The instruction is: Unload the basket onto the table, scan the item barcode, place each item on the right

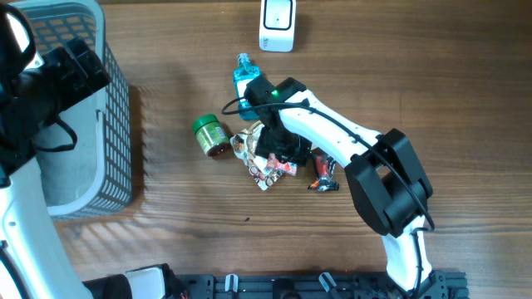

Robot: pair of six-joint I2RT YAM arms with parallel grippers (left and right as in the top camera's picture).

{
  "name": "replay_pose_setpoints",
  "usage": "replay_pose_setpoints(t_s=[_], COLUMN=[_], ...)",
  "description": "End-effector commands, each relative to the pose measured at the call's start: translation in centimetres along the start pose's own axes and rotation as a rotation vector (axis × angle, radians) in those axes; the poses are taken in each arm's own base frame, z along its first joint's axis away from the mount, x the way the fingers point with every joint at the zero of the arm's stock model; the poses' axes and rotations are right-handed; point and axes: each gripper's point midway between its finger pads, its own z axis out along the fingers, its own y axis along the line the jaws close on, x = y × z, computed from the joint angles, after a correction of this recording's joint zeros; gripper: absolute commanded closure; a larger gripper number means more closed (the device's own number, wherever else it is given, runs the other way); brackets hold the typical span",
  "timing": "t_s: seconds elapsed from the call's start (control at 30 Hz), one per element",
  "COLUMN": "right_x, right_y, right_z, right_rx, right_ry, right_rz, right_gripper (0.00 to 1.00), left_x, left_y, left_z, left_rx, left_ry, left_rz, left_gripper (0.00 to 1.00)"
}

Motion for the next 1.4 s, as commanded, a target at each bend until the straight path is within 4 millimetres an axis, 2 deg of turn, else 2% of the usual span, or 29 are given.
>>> replay_pose_setpoints(t_s=[0.0,0.4,0.57,0.7,0.77,1.03,1.37], right_x=[-0.2,1.6,3.3,4.7,4.9,5.2,3.5], right_y=[-0.3,-0.2,1.5,3.7,4.1,5.4,5.3], right_z=[0.8,0.7,-0.2,-2.7,-4.1,-11.6,-14.9], right_rx=[0.032,0.012,-0.117,-0.336,-0.42,-0.81,-1.009], right_ry=[-0.007,0.091,0.221,0.369,0.412,0.568,0.638], right_rz=[0.012,-0.033,-0.099,-0.179,-0.193,-0.213,-0.166], right_gripper=[0.36,0.37,0.37,0.43,0.45,0.43,0.39], left_x=[-0.2,-0.2,-0.2,-0.2,-0.2,-0.2,-0.2], left_y=[0.0,0.0,0.0,0.0,0.0,0.0,0.0], left_z=[0.1,0.1,0.1,0.1,0.1,0.1,0.1], left_rx=[0.007,0.007,0.007,0.006,0.006,0.007,0.007], left_ry=[0.002,0.002,0.002,0.002,0.002,0.002,0.002], left_rz=[-0.007,-0.007,-0.007,-0.007,-0.007,-0.007,-0.007], left_gripper=[0.0,0.0,0.0,0.0,0.0,0.0,0.0])
